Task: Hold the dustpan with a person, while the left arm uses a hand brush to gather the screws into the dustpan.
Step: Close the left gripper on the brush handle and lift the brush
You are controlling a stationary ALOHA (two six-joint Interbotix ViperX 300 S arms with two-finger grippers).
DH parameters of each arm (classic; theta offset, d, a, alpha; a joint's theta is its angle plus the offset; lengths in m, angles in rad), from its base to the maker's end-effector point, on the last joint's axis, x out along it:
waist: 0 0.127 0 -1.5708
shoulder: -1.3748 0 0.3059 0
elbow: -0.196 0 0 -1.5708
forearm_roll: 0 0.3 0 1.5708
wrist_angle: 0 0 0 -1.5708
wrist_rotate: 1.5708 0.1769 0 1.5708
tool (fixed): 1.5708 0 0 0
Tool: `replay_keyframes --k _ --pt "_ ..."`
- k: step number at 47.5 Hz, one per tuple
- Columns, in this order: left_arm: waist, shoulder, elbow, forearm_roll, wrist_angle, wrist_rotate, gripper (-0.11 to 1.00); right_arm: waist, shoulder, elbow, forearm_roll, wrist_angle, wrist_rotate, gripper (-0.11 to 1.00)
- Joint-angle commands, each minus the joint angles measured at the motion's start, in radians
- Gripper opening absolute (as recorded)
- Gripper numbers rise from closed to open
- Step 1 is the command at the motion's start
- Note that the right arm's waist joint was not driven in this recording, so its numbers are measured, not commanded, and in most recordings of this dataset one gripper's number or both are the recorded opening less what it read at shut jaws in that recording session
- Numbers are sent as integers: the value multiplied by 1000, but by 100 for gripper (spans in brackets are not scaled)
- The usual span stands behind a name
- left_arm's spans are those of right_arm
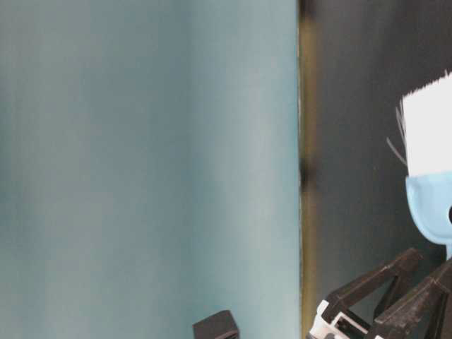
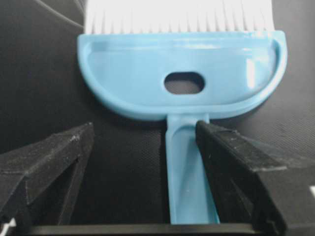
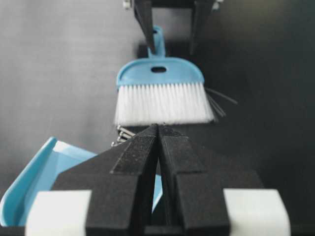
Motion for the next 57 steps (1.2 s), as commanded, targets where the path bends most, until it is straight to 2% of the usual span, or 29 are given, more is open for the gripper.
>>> replay_keyframes --k 1,14,25,34,38,46,51,57 --pt "-25 -15 -11 3 -15 -17 81 0 6 -5 -2 -5 8 0" --pt "-54 0 -14 3 -3 -60 81 0 5 -3 -2 -9 8 0" --pt "-58 72 -37 3 38 -77 80 0 5 0 -2 -8 9 0" --pt "-60 86 -69 3 147 -87 79 0 3 6 -2 0 6 0" --pt "-60 83 -78 3 209 -84 70 0 -2 18 -3 25 -6 0" --pt "-58 18 -77 3 282 -46 31 0 -23 29 -3 95 -3 0" --pt "-57 -52 -86 3 328 5 31 0 -48 29 -6 110 -9 0" --pt "-48 -144 -132 3 485 64 31 0 -77 34 -12 115 -12 0"
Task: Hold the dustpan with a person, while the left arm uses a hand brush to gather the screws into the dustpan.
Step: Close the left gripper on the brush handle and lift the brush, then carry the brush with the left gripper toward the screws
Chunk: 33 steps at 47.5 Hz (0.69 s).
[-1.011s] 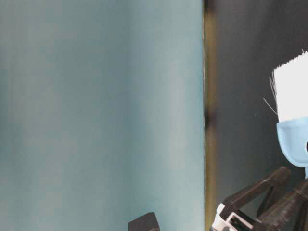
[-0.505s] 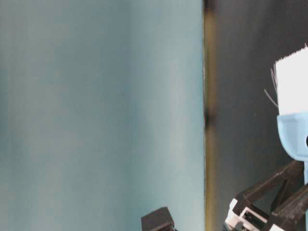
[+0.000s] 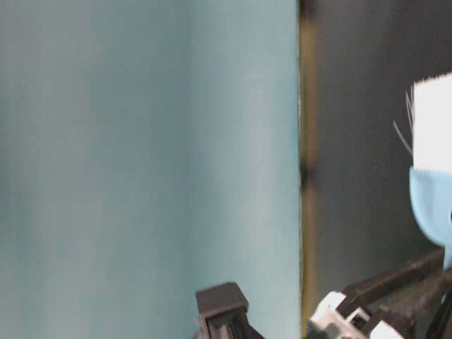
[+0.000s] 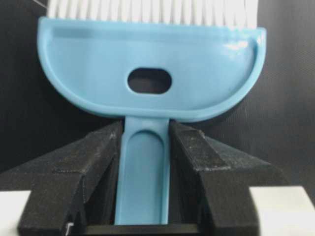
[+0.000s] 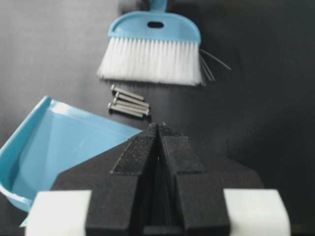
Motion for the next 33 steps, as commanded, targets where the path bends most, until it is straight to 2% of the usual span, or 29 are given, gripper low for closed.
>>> replay_keyframes --k 1,16,25,33 --pt "5 -74 -49 3 110 29 31 0 -12 -3 -5 -2 -9 0" --pt "5 -175 -265 3 588 110 31 0 -64 5 -5 6 -11 0" --pt "11 -210 -391 3 871 183 31 0 -106 -2 -5 92 -11 0" --pt "12 -181 -503 3 1101 207 31 0 -147 -23 -5 187 -14 0"
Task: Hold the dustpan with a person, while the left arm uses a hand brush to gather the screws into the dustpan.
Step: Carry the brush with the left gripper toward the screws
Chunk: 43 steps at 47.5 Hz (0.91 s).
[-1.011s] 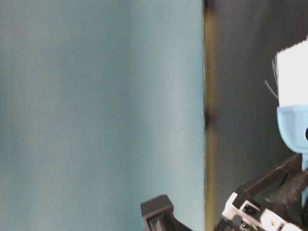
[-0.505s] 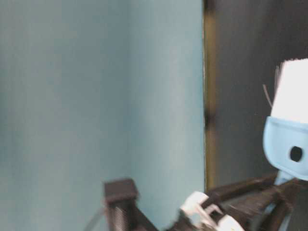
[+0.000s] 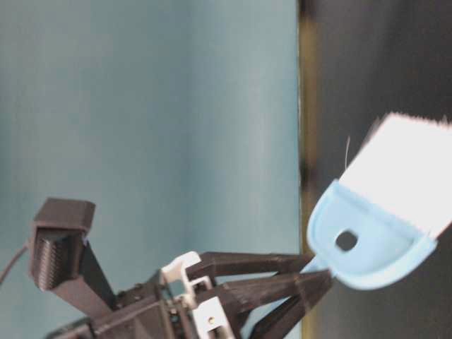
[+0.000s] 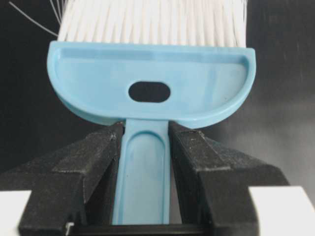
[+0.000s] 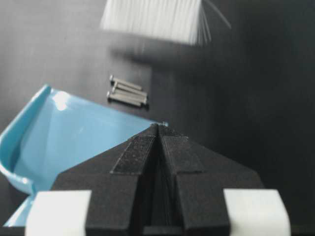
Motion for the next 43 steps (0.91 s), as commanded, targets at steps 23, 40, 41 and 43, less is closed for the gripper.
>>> replay_keyframes --k 23,40,41,43 --pt "11 227 -517 9 601 17 31 0 -55 -34 -2 135 -6 0" --pt "-5 345 -626 9 693 41 31 0 -57 -34 -2 135 -6 0" --pt "-5 351 -629 9 698 49 31 0 -57 -34 -2 135 -6 0" --pt "-9 364 -641 9 703 66 31 0 -57 -34 -2 135 -6 0"
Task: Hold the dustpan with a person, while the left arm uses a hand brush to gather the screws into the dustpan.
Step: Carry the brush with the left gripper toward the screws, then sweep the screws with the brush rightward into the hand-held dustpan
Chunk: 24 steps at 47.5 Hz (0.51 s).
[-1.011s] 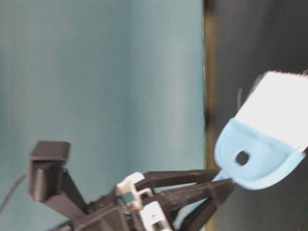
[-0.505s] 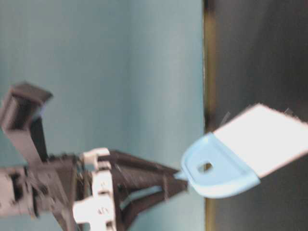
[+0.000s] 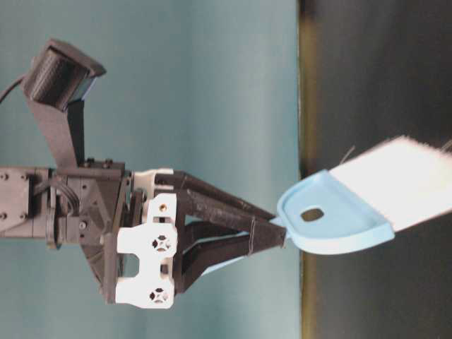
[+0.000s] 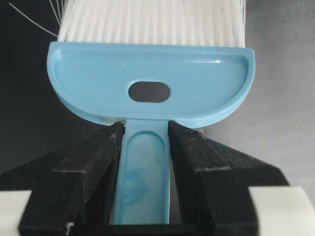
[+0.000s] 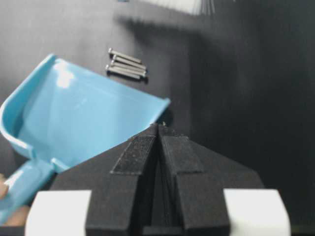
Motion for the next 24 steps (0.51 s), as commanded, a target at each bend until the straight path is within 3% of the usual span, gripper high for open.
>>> replay_keyframes --k 1,15,24 --pt "-9 12 -37 3 6 25 31 0 5 -14 -2 -5 -6 0" --pt "-17 74 -78 3 -6 51 31 0 5 -14 -2 -5 -6 0" --pt "-15 106 -80 3 -84 64 31 0 3 -14 -2 -5 -6 0"
